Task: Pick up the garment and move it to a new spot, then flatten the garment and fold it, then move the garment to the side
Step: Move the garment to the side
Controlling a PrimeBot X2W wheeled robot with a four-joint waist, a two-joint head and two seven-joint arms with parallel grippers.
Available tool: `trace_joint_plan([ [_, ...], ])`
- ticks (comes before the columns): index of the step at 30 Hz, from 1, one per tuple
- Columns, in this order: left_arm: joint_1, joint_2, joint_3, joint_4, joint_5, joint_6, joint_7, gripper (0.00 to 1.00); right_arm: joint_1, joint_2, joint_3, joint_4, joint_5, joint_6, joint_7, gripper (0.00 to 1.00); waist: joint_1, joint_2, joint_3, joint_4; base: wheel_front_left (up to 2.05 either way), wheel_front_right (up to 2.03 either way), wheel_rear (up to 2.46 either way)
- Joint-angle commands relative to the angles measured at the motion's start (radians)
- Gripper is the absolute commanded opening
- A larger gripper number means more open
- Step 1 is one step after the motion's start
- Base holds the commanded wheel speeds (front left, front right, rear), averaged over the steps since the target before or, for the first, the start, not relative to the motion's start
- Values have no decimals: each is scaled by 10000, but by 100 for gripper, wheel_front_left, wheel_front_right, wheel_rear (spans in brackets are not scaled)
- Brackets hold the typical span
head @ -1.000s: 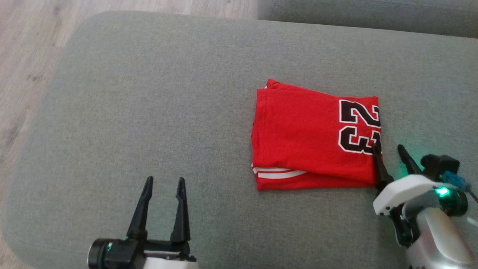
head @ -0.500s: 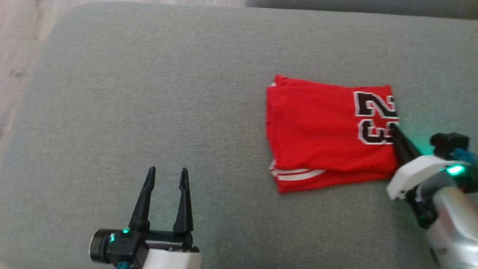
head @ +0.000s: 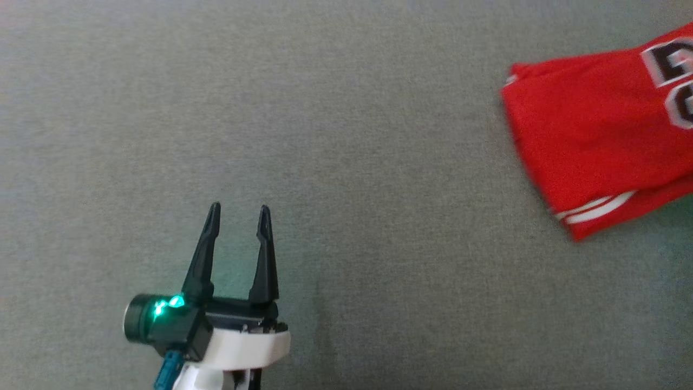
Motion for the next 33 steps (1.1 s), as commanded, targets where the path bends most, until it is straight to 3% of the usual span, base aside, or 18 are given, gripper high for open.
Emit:
trace_joint_plan([
  [1, -329, -26, 287, -359, 113, -43, -51, 100, -165, -601, -220, -523, -70, 17, 197, 0, -2, 0, 341, -262, 0, 0, 0],
  [11, -906, -26, 406, -446, 172, -107, -51, 100, -100, -1939, -2758, -1583, -327, 17, 1400, 0, -2, 0, 1231, -483, 0, 0, 0],
  [13, -994, -26, 436, -433, 176, -124, -51, 100, -93, -1890, -3366, -1665, -684, 17, 1358, 100, -2, 0, 1325, -504, 0, 0, 0],
  [17, -1114, -26, 485, -344, 68, -204, -51, 100, 90, -1220, -3711, -2036, -1234, 17, 1404, 100, -2, 0, 1284, -526, 0, 0, 0],
  [22, -1073, -26, 652, -405, -107, -272, -51, 100, 673, 304, -3227, -2873, -1744, 17, 1406, 100, -2, 0, 749, -427, 0, 0, 0],
  [29, -617, -26, 790, -572, -355, -352, -51, 100, 1999, 2545, -1691, -3091, -1737, 17, 637, 100, -2, 0, -329, 8, 0, 0, 0],
  [33, -308, -26, 727, -192, -304, -544, -51, 100, 2617, 3305, -430, -2505, -1194, 17, -235, 100, -2, 0, -993, 289, 0, 0, 0],
])
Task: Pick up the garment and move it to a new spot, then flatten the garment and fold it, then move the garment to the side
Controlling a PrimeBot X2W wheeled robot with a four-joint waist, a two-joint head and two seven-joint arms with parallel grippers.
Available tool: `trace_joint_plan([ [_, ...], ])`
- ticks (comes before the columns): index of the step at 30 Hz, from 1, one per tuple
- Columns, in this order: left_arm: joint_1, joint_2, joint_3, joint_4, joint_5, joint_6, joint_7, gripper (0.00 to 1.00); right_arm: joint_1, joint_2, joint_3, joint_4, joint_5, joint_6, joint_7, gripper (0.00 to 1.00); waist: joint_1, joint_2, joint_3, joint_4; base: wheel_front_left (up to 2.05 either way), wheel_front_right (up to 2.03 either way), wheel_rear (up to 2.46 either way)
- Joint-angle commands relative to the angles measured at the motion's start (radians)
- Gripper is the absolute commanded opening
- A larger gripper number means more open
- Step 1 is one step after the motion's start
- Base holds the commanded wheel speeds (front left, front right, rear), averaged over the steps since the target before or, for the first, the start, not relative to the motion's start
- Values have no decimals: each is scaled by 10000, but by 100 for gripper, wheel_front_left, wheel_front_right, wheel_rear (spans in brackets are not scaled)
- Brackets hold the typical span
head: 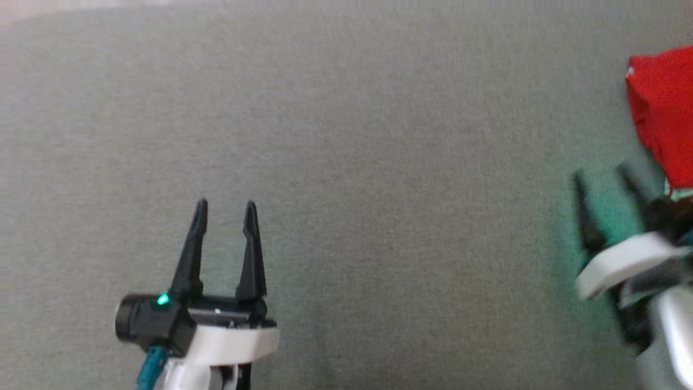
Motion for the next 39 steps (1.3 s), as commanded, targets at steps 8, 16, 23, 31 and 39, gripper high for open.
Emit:
trace_joint_plan([
  [8, 439, -17, 178, 29, 186, 150, -51, 100, 813, 1014, 1398, 1210, 641, 17, -2602, 100, 2, 0, -1670, 745, 0, 0, 0],
  [16, 1414, -17, 490, -313, 441, 210, -51, 100, 2103, 1663, 1323, -541, 91, 17, -2729, 100, 2, 0, -2695, 903, 0, 0, 0],
  [23, 2258, -17, 992, -631, 622, 98, -51, 100, 3280, 1941, 862, -1601, -238, 17, -2732, 100, 2, 0, -3266, 923, 0, 0, 0],
  [31, 2483, -17, 1175, -450, 802, -236, -51, 100, 3645, 2002, 874, -1789, -332, 17, -2733, 100, 2, 0, -3516, 869, 0, 0, 0],
  [39, 2987, 27, 820, 322, 728, -256, 21, 0, 4076, 2063, 760, -992, -132, -2, -2574, 0, 2, 0, -3558, 746, 0, 0, 0],
])
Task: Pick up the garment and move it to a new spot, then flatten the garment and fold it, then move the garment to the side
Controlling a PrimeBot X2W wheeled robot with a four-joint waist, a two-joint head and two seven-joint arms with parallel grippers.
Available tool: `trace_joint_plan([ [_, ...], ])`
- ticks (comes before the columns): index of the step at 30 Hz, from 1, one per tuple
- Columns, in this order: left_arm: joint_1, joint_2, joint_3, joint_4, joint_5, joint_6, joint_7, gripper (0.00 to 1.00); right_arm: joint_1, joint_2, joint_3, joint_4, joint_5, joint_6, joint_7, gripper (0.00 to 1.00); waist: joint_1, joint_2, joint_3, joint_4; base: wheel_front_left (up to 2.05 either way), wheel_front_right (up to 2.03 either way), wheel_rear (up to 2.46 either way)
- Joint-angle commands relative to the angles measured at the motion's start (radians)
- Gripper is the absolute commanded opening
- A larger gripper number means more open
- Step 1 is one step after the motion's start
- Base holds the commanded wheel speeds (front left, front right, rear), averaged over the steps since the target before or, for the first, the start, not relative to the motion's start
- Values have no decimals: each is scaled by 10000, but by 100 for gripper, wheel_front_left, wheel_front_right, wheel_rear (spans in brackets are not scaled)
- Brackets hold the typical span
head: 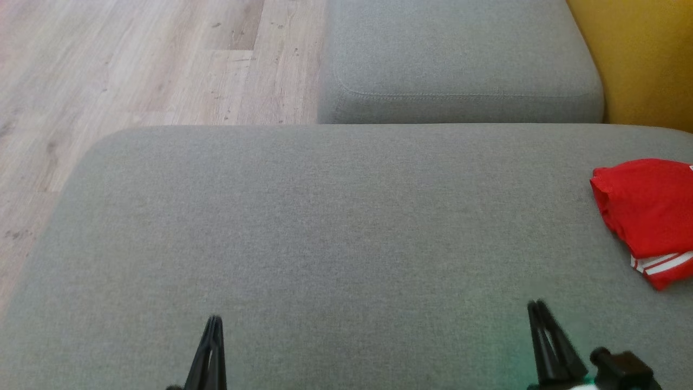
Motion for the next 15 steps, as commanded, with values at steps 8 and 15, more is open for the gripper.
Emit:
trace_joint_plan([
  [8, -308, 71, 122, -169, -1119, -84, 172, 0, -304, -71, -56, -198, 1110, 1, 179, 0, 0, -1, 62, -65, 0, 0, 0],
  [15, -505, 113, 209, -18, -1875, -179, 306, 0, -477, -115, -94, -136, 1864, 2, 310, 0, 0, -1, 103, -112, 0, 0, 0],
])
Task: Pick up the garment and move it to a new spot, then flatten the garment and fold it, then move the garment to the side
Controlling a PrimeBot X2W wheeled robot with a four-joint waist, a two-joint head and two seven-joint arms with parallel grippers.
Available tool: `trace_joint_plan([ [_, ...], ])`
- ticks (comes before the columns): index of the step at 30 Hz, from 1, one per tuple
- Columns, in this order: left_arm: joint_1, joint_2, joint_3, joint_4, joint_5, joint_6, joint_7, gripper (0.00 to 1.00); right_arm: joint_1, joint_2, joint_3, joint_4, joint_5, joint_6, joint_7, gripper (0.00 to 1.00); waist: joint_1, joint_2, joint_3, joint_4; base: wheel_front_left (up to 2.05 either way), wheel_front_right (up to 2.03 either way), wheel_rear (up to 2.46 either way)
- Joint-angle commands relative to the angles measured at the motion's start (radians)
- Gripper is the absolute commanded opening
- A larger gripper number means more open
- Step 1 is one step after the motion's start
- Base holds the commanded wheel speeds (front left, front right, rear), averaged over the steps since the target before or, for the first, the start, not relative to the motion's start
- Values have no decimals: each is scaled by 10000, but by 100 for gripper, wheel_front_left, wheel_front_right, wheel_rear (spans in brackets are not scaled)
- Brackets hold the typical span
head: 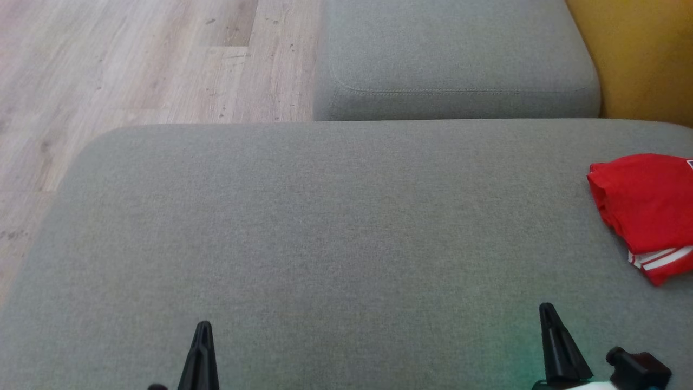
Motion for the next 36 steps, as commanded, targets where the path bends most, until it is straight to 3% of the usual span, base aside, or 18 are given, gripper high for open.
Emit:
trace_joint_plan([
  [1, -506, 83, 174, -255, -257, -58, 64, 0, -501, -115, -59, -274, 290, 2, 51, 0, 0, -1, 8, -9, 0, 0, 0],
  [36, -1543, 234, 808, 390, -4540, -538, 915, 0, -1425, -265, -405, -5, 4562, 8, 908, 0, 0, -1, 254, -280, 0, 0, 0],
])
